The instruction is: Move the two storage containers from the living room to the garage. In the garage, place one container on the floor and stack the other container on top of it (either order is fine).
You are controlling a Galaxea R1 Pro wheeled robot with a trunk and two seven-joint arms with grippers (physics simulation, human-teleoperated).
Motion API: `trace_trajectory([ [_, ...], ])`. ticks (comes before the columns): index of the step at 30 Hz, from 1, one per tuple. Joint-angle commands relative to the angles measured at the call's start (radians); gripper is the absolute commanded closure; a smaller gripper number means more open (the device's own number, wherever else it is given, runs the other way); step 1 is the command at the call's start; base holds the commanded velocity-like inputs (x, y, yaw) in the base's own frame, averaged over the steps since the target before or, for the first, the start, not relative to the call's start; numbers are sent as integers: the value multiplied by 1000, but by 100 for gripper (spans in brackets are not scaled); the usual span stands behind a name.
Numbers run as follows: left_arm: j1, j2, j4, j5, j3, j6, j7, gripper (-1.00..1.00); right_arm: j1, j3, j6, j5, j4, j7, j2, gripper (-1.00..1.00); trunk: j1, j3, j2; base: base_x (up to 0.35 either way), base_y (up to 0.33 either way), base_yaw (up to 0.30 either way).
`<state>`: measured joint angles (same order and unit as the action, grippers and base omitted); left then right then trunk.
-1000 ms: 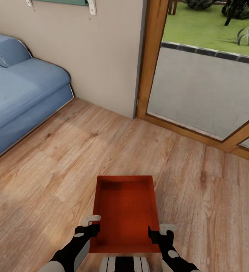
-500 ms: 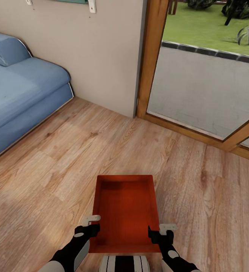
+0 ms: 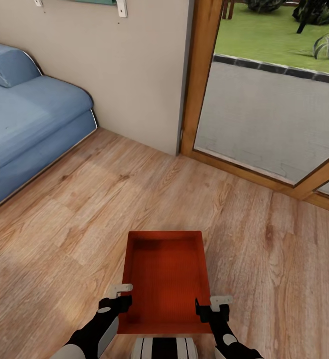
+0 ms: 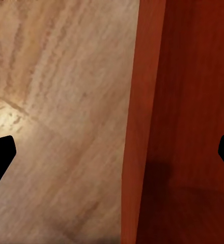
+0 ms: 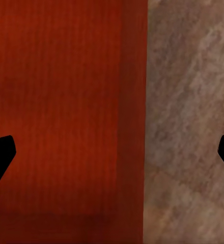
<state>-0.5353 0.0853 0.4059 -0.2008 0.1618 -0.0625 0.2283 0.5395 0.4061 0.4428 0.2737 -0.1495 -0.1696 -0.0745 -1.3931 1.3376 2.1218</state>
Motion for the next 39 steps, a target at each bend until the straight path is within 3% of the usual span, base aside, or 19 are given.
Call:
trace_trajectory([
  [1, 0, -1, 2, -9, 8, -5, 8, -100, 1, 8, 3, 8, 1, -5, 0, -100, 0, 1, 0, 0, 0, 0],
  [39, 0, 4, 2, 1, 16, -6, 9, -100, 0, 4, 2, 15, 2, -17, 2, -100, -4, 4, 7, 0, 0, 0],
])
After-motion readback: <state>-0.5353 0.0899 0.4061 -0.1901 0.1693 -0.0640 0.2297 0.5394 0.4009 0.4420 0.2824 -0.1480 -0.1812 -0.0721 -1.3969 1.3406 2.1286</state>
